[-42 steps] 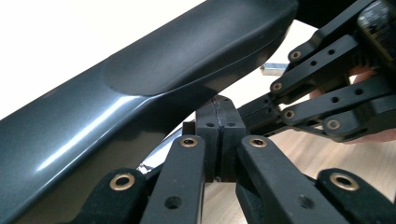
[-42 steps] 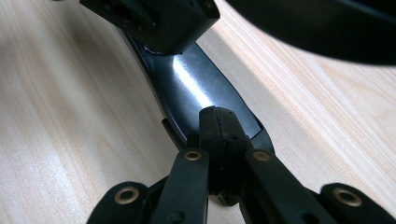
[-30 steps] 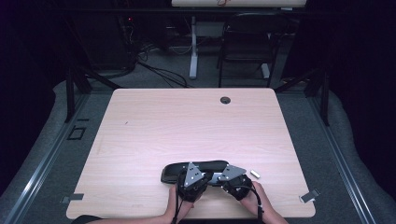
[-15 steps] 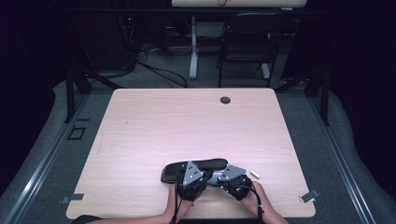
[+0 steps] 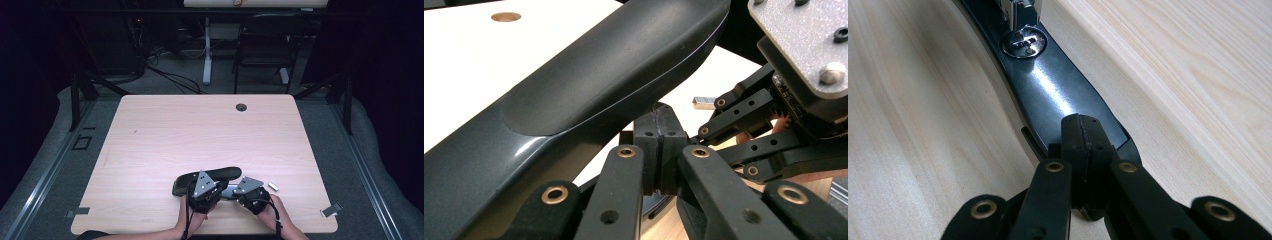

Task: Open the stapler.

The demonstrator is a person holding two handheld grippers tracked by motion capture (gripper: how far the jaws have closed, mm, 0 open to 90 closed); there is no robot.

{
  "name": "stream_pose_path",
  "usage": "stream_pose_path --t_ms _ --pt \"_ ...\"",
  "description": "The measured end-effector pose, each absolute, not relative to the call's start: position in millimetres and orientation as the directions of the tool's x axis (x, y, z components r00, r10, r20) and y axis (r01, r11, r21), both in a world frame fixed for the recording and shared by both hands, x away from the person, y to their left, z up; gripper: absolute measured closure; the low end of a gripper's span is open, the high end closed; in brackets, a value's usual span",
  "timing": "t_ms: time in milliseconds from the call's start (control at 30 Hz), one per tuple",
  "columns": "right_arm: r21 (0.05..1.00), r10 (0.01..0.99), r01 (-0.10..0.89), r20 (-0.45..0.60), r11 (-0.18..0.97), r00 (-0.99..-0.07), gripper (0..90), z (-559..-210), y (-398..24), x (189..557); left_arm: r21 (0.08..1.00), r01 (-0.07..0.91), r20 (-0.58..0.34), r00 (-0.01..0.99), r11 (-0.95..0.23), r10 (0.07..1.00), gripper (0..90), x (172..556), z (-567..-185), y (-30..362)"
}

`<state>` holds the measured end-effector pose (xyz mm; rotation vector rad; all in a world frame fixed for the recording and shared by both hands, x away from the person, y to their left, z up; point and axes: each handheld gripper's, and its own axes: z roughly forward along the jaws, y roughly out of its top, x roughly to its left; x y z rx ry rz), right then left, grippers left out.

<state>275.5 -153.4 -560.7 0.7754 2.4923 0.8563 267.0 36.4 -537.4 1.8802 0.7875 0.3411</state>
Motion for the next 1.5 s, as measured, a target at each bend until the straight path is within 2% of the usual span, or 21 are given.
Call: stream_pose_path --t_ms 700,1000,1500 --pt "0.656 0.609 0.366 -0.183 0.66 -0.772 90.0 -561 -153 276 0.901 0.363 -0.131 0.75 -0.238 0.648 89.7 268 -530 38" --pt "0.654 0.609 0.368 -0.182 0.662 -0.772 90.0 -561 -153 276 0.924 0.323 -0.114 0.744 -0.205 0.658 89.7 267 -521 40" --pt "0.656 0.607 0.364 -0.184 0.661 -0.773 90.0 -560 -154 276 0.924 0.335 -0.14 0.743 -0.183 0.654 89.7 269 -512 47"
